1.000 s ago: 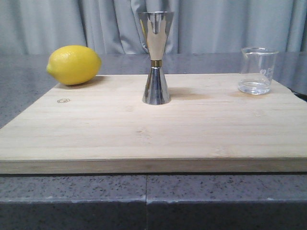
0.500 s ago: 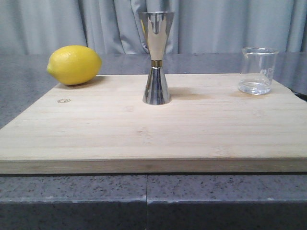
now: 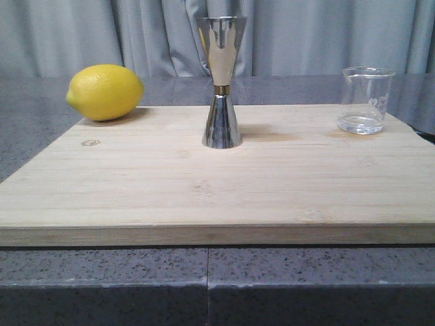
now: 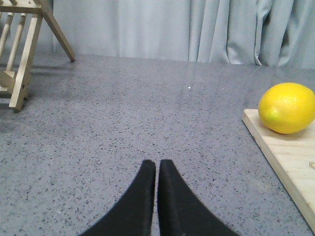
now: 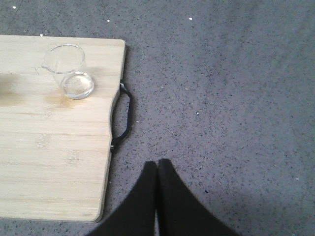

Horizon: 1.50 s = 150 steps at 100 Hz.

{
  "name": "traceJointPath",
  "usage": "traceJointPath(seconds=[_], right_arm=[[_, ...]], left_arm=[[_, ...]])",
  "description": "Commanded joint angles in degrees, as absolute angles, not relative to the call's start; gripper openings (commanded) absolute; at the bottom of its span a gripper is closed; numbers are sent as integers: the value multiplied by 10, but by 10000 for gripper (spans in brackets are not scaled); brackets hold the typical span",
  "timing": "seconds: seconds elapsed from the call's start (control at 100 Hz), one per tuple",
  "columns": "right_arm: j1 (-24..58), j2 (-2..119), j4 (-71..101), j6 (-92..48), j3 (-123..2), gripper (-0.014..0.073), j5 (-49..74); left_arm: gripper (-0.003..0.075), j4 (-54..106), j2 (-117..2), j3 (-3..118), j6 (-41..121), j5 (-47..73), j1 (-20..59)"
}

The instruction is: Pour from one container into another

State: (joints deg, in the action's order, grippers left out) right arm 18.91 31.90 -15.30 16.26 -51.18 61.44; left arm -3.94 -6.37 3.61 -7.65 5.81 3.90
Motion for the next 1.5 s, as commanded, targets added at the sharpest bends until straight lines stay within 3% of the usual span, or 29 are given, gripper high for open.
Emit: traceJointPath(seconds=[0.0,0.15,1.49], right_arm=[[187,320,-171,161,-525,-71,577],[187,320,-171,161,-525,-71,577],[171,301,-173,161,-524,-71,574]], left_arm=[[-19,-28,-32,9,-77,-32,36],[-19,-22,17,-17,-77,-21,36],[-19,16,16,-19,-25,-27,37]])
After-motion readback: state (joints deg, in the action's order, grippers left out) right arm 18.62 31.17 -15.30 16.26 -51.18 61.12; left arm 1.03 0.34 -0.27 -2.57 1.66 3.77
